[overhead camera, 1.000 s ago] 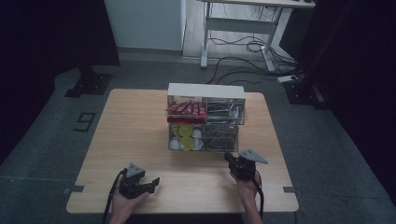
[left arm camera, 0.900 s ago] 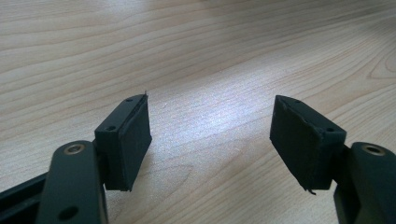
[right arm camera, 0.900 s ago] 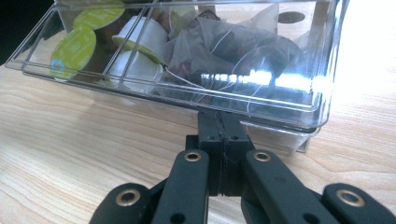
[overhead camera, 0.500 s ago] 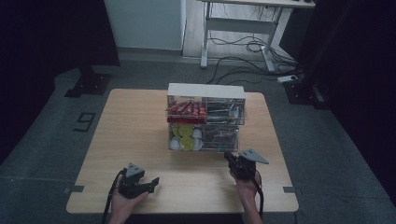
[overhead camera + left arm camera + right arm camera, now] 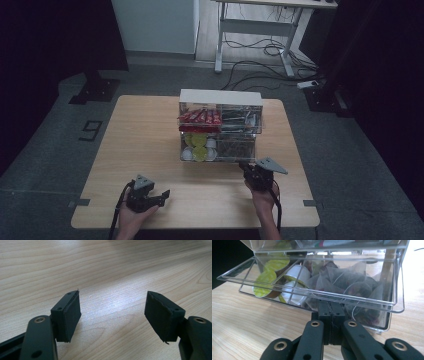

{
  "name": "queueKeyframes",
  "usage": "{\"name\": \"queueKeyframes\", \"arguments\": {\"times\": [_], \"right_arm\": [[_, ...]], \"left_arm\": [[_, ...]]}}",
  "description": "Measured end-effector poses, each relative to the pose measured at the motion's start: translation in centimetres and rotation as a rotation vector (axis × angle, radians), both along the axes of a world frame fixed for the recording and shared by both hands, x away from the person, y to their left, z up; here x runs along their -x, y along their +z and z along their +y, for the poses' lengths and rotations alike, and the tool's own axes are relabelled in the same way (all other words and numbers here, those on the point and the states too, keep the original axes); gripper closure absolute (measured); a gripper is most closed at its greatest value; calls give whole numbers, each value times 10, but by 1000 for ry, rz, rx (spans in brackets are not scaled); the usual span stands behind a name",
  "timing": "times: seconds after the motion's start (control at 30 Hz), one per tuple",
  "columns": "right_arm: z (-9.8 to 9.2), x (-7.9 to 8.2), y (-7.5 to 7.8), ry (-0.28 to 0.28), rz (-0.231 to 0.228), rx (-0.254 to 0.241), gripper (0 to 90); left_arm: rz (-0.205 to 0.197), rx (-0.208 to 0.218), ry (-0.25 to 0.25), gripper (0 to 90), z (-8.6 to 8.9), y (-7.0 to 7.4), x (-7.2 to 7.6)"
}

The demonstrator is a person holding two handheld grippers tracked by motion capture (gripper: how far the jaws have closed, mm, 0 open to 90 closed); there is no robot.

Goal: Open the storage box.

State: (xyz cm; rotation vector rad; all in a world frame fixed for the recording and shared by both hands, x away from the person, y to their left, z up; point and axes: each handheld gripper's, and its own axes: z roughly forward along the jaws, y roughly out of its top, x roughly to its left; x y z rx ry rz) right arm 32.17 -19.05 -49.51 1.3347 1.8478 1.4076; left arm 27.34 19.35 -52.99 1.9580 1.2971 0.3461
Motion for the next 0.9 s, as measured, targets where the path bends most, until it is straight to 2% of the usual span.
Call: {"name": "queueKeyframes", "arguments": {"times": [0.17,0.9], "right_arm": [[-1,-1,3,-2,-3,-7,888],[1,-15,34,8,-27,-28,888]], "left_arm": [[1,3,-1,292,0,0,0],[6,2,-2,292,-1,-1,0]]}}
